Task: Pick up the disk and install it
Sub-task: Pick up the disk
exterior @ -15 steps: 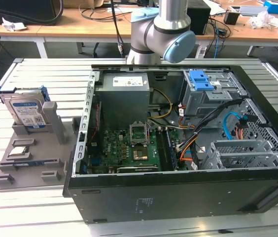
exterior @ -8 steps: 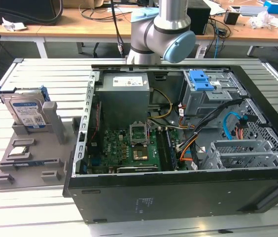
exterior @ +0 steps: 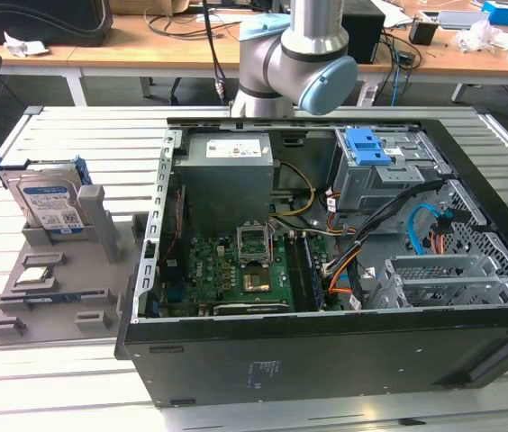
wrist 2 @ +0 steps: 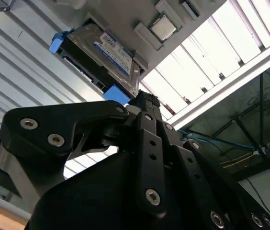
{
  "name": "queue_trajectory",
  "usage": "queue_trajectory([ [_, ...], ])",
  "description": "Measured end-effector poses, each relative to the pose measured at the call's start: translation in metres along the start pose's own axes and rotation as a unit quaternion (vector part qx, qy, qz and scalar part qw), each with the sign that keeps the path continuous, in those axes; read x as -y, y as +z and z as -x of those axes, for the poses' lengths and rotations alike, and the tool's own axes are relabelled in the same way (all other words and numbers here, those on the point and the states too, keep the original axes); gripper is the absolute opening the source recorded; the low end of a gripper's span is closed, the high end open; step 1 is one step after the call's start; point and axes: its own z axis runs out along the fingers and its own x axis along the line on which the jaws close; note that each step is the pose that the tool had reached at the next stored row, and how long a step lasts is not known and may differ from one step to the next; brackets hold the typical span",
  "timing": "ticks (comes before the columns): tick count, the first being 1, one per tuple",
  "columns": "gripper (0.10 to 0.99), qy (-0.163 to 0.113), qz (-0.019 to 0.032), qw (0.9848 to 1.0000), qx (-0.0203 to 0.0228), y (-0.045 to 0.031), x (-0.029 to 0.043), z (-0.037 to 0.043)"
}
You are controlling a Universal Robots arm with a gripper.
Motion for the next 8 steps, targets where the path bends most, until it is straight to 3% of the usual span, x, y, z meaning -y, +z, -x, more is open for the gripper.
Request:
queue_trajectory([
  [2,0.106,-0.03,0.0007,0.9996,-0.0013,0.0,0.0,0.0],
  [4,0.106,-0.042,0.001,0.9991,-0.0019,0.0,0.0,0.0],
  [8,0.106,-0.078,0.0018,0.9969,-0.0035,0.0,0.0,0.0],
])
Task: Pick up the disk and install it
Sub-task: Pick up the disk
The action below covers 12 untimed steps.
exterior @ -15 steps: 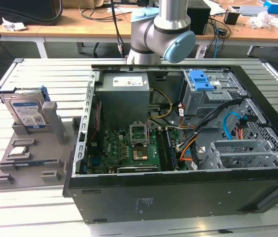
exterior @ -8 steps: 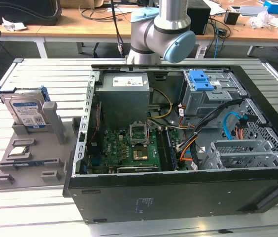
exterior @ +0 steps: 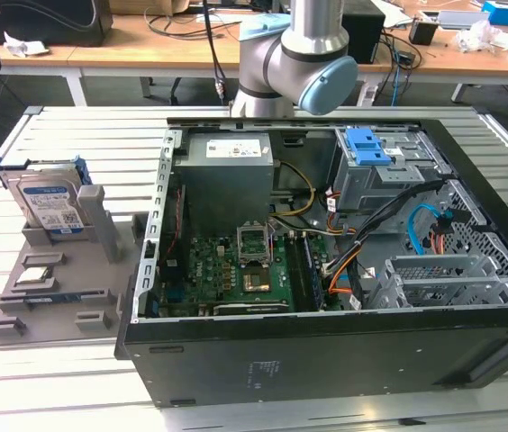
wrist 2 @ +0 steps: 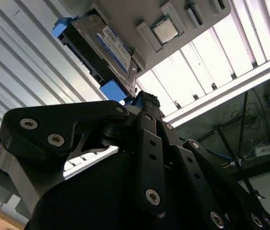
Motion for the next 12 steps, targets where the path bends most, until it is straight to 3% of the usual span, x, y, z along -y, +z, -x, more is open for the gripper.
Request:
queue_trajectory([
  [3,0.106,-0.039,0.0009,0.9992,-0.0017,0.0,0.0,0.0],
  [8,0.106,-0.066,0.0016,0.9978,-0.003,0.0,0.0,0.0],
  [12,0.106,-0.103,0.0024,0.9947,-0.0046,0.0,0.0,0.0],
])
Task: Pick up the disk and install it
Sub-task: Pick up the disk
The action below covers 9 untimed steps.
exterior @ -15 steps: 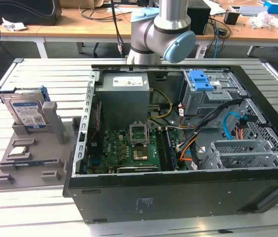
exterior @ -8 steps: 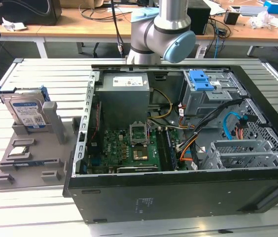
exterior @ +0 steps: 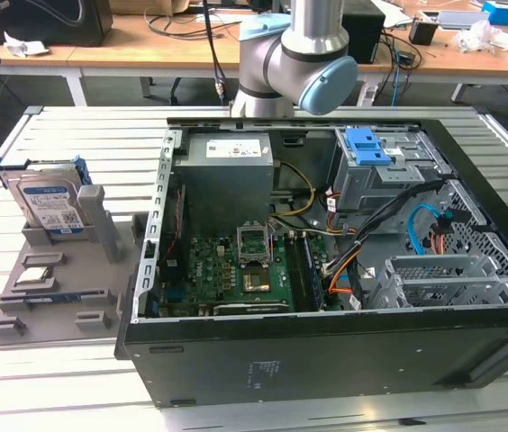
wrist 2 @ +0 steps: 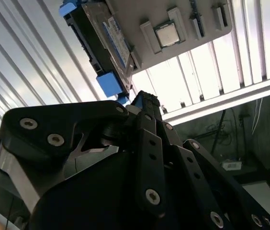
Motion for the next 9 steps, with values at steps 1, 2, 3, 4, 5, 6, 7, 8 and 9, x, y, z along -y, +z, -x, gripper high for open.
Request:
queue_trajectory([
  [1,0.106,-0.004,0.0001,1.0,-0.0002,0.0,0.0,0.0],
  [2,0.106,-0.011,0.0002,0.9999,-0.0005,0.0,0.0,0.0],
  [3,0.106,-0.016,0.0003,0.9999,-0.0007,0.0,0.0,0.0],
  [4,0.106,-0.02,0.0005,0.9998,-0.001,0.0,0.0,0.0],
  [5,0.106,-0.028,0.0006,0.9996,-0.0013,0.0,0.0,0.0],
  [6,0.106,-0.032,0.0007,0.9995,-0.0014,0.0,0.0,0.0],
  [7,0.106,-0.037,0.0009,0.9993,-0.0017,0.0,0.0,0.0],
  [8,0.106,-0.045,0.001,0.999,-0.0021,0.0,0.0,0.0],
  [9,0.106,-0.051,0.0012,0.9987,-0.0023,0.0,0.0,0.0],
])
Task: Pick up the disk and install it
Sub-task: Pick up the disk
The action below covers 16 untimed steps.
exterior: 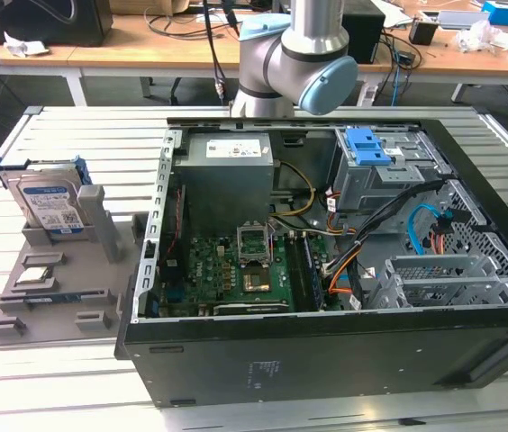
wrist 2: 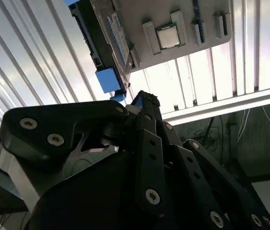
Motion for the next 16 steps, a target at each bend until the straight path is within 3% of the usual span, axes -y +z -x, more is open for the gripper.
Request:
queue_trajectory([
  [6,0.106,-0.032,0.0007,0.9995,-0.0014,0.0,0.0,0.0],
  [12,0.106,-0.073,0.0017,0.9973,-0.0033,0.0,0.0,0.0],
  [16,0.106,-0.1,0.0023,0.995,-0.0045,0.0,0.0,0.0],
])
